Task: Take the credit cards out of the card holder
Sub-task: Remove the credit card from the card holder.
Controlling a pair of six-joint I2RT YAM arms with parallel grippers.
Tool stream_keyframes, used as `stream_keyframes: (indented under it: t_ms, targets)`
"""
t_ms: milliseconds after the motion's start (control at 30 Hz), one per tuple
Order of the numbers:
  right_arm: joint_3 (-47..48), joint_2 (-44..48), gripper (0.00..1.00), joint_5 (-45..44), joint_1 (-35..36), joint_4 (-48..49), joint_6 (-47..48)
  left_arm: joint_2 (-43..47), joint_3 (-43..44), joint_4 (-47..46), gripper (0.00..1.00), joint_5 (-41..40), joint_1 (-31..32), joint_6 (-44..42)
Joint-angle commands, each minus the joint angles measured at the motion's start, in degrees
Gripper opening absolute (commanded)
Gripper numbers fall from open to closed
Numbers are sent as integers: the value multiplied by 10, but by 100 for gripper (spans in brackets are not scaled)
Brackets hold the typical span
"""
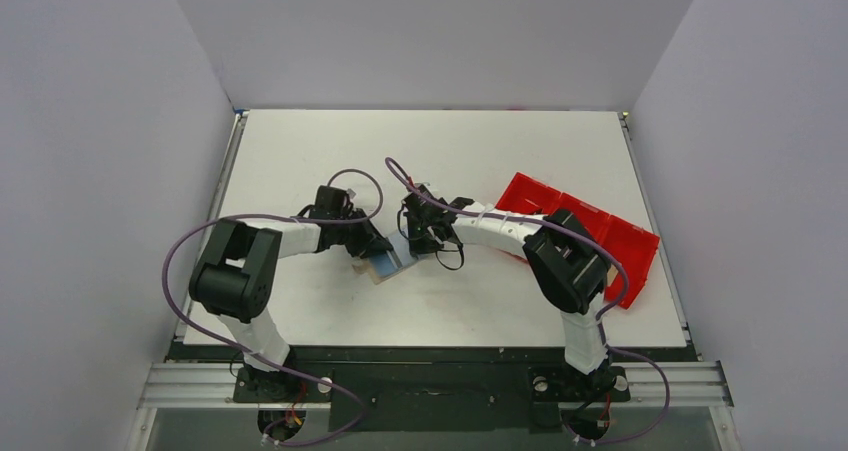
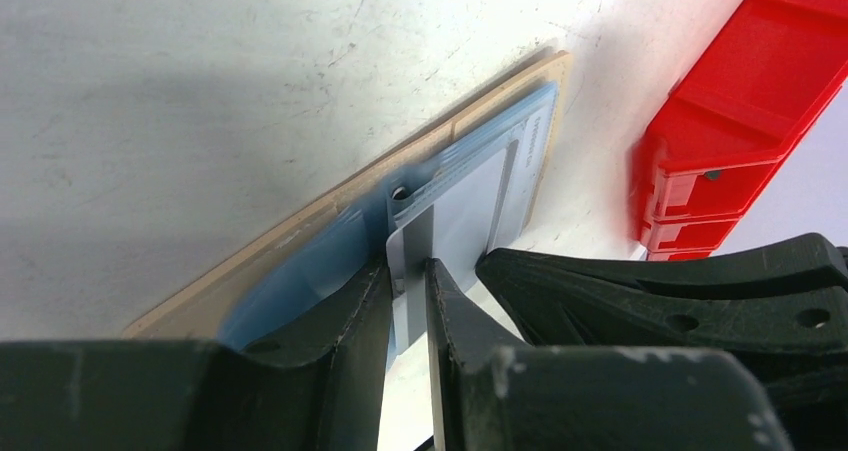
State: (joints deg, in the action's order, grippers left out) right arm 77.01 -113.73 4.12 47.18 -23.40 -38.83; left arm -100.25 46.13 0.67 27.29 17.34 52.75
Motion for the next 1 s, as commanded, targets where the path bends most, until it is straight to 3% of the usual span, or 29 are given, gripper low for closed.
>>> stream_keyframes:
  t_ms: [0, 700, 967]
  targets:
    - [-8, -35, 0, 18, 4, 10, -12, 20, -24, -32, 16, 21, -3, 8]
    - [-8, -44, 0, 15, 1, 7, -15, 47, -101, -113, 20, 61, -23, 16]
    - [-9, -48, 0, 15, 2, 7, -15, 50, -116, -141, 14, 75, -31, 23]
